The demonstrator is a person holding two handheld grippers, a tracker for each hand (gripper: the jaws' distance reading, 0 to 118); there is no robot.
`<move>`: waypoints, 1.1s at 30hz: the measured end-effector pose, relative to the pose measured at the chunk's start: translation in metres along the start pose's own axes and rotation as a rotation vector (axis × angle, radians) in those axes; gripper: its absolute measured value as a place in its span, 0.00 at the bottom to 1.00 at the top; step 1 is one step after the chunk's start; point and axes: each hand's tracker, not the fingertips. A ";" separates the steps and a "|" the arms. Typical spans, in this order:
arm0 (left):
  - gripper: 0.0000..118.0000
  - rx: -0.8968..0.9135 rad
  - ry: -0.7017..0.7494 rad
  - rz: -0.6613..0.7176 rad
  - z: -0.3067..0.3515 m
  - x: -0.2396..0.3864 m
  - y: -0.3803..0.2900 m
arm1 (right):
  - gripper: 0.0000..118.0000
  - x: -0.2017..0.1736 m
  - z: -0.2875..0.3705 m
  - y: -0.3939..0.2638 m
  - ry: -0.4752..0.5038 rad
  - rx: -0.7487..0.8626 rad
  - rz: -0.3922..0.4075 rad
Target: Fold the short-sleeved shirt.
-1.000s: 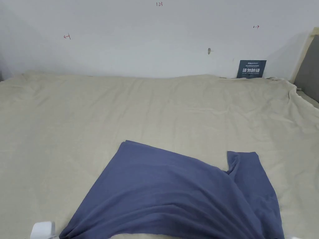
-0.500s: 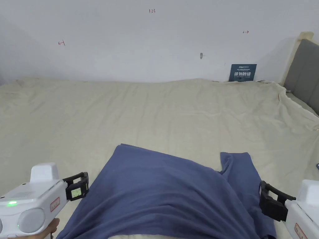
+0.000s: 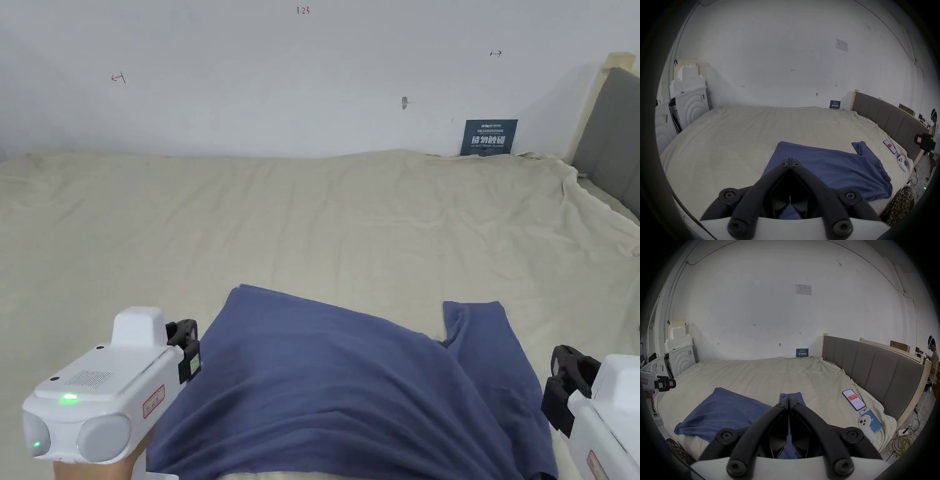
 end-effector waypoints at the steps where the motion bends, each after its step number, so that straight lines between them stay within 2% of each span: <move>1: 0.00 -0.004 -0.002 0.004 -0.007 0.000 0.002 | 0.00 0.001 -0.002 0.000 -0.001 0.000 -0.004; 5: 0.00 -0.047 -0.055 0.046 -0.052 -0.007 0.022 | 0.00 0.001 -0.016 0.003 -0.008 -0.014 -0.013; 18: 0.00 -0.285 -0.056 -0.021 -0.251 -0.020 0.068 | 0.00 0.004 -0.079 -0.003 -0.044 -0.083 -0.030; 22: 0.05 -0.401 -0.071 0.047 -0.304 -0.026 0.064 | 0.00 0.007 -0.095 -0.008 -0.037 -0.100 -0.043; 23: 0.18 -0.448 -0.064 0.041 -0.317 -0.026 0.062 | 0.00 0.007 -0.098 -0.009 -0.038 -0.106 -0.041; 26: 0.68 -0.519 0.003 -0.020 -0.345 -0.022 0.051 | 0.00 0.008 -0.110 -0.012 -0.044 -0.121 -0.042; 27: 0.71 -0.517 0.021 -0.041 -0.351 -0.022 0.046 | 0.00 0.009 -0.111 -0.014 -0.045 -0.125 -0.044; 31: 0.70 -0.566 0.026 0.001 -0.373 -0.028 0.034 | 0.00 0.008 -0.115 -0.019 -0.052 -0.138 -0.040; 32: 0.59 -0.572 0.030 0.001 -0.377 -0.027 0.031 | 0.00 0.012 -0.123 -0.019 -0.054 -0.144 -0.041; 33: 0.42 -0.581 0.025 -0.003 -0.380 -0.026 0.027 | 0.00 0.012 -0.124 -0.020 -0.053 -0.149 -0.042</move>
